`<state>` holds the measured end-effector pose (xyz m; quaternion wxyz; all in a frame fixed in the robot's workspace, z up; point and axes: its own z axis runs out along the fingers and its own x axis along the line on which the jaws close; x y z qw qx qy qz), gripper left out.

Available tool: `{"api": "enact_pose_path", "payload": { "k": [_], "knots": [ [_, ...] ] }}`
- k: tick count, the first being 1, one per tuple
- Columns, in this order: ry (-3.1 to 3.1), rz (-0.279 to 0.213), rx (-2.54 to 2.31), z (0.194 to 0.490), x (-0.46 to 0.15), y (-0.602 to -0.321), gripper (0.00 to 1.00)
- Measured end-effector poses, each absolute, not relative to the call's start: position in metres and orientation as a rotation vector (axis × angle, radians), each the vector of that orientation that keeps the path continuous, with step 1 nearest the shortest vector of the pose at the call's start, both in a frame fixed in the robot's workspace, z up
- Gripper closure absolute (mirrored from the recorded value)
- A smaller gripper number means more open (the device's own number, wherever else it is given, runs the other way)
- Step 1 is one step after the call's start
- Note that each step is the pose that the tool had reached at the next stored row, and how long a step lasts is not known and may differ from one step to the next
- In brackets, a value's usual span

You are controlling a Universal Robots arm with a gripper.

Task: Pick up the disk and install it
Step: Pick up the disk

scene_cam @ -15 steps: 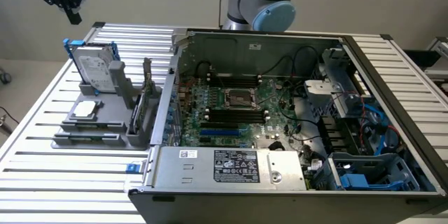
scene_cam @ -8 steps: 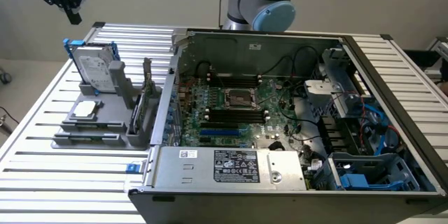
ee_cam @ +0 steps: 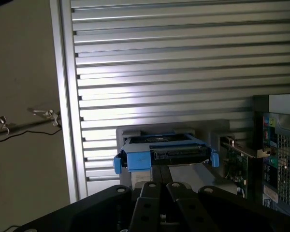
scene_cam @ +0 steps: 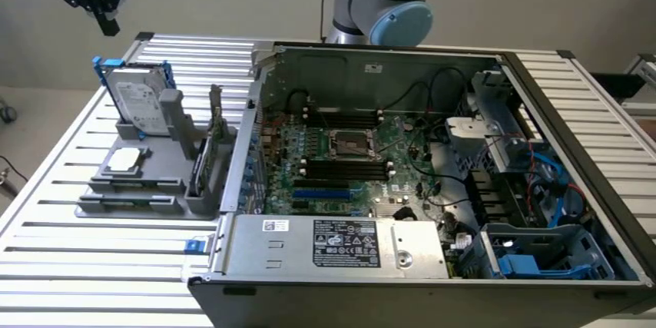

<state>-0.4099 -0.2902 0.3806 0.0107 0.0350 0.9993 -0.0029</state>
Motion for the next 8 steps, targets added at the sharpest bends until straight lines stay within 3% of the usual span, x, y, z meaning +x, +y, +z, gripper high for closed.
{"api": "enact_pose_path", "payload": {
  "k": [8],
  "knots": [
    [3.118,-0.009,0.109,0.3806,-0.4099,-0.2902,0.89]
  ]
}}
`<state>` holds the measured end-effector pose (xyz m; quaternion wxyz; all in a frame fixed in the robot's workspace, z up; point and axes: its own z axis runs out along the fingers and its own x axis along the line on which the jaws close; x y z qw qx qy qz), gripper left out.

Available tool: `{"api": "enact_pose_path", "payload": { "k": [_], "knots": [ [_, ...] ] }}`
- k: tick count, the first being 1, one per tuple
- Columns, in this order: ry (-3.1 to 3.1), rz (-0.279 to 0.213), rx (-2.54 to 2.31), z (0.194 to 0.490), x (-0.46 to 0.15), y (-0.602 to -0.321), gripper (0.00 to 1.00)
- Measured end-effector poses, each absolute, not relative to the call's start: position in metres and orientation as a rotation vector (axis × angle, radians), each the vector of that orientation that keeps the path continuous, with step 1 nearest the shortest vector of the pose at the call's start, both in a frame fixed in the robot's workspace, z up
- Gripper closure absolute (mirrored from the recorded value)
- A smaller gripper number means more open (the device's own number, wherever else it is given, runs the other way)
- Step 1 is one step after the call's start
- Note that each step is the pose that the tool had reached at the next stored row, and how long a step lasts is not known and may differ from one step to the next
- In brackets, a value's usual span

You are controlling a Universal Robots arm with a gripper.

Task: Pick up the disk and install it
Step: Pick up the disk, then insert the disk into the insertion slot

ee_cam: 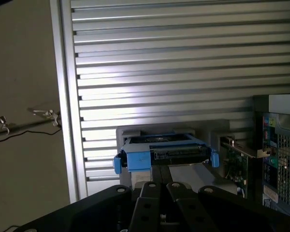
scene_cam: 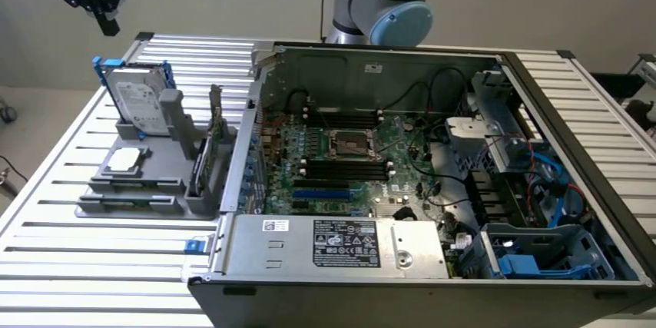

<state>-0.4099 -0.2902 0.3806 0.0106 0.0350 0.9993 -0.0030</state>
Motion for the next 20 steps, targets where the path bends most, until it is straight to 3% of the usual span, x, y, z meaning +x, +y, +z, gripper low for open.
{"api": "enact_pose_path", "payload": {
  "k": [20],
  "knots": [
    [3.119,-0.008,0.081,0.3804,-0.4103,-0.2902,0.89]
  ]
}}
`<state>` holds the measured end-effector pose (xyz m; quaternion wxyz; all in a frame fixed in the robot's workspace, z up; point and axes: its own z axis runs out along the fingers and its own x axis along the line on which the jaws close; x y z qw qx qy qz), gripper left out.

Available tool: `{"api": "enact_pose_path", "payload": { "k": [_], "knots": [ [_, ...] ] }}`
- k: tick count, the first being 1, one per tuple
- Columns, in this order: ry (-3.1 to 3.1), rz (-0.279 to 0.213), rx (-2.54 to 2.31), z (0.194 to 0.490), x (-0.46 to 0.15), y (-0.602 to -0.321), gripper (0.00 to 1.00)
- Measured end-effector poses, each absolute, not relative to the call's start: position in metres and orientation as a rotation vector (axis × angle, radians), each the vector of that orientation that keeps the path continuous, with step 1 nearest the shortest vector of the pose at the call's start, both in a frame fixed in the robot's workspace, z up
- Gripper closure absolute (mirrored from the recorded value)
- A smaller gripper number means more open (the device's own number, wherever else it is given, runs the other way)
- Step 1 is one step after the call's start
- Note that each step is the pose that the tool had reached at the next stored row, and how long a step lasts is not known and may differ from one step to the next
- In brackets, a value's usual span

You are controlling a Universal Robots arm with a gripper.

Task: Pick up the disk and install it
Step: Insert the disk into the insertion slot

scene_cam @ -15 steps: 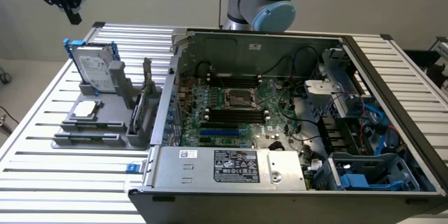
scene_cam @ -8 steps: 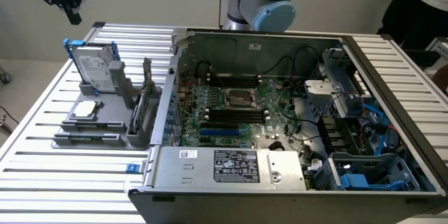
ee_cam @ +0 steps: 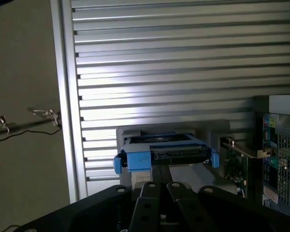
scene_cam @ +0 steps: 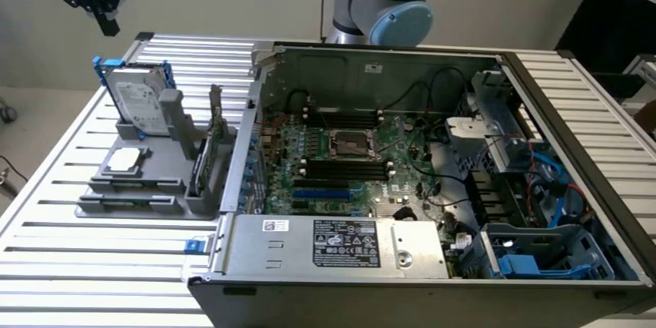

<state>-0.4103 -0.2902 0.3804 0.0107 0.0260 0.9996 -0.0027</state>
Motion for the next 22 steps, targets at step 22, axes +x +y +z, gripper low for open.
{"api": "enact_pose_path", "payload": {
  "k": [22],
  "knots": [
    [3.072,-0.001,-0.542,0.3802,-0.4103,-0.2902,0.89]
  ]
}}
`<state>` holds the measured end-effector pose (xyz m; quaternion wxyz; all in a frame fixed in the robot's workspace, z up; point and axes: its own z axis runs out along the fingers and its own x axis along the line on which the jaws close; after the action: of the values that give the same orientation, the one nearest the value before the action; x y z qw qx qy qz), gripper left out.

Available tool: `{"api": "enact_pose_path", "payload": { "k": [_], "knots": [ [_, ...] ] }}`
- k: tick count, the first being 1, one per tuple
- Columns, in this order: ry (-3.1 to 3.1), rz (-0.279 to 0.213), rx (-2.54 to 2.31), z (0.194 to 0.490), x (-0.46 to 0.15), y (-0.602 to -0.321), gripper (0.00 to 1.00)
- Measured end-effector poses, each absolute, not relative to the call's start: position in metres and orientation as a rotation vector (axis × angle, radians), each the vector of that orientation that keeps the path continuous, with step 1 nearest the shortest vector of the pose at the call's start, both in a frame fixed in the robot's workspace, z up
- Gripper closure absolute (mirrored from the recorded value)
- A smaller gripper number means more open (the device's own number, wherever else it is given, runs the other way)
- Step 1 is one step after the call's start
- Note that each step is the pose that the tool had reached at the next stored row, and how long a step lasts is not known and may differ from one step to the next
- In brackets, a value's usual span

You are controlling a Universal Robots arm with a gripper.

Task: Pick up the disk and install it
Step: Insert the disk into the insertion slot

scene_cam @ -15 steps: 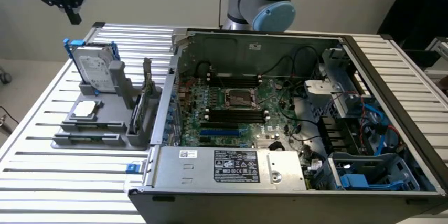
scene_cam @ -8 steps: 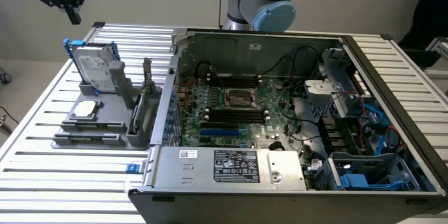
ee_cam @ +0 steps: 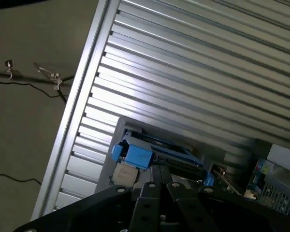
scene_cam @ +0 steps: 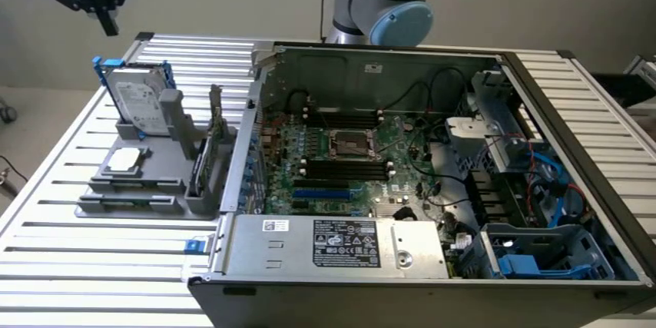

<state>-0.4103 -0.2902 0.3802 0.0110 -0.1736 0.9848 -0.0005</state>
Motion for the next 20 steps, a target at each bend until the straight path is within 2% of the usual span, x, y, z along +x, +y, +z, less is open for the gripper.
{"api": "enact_pose_path", "payload": {
  "k": [20],
  "knots": [
    [2.934,0.007,-1.063,0.3792,-0.4103,-0.2902,0.89]
  ]
}}
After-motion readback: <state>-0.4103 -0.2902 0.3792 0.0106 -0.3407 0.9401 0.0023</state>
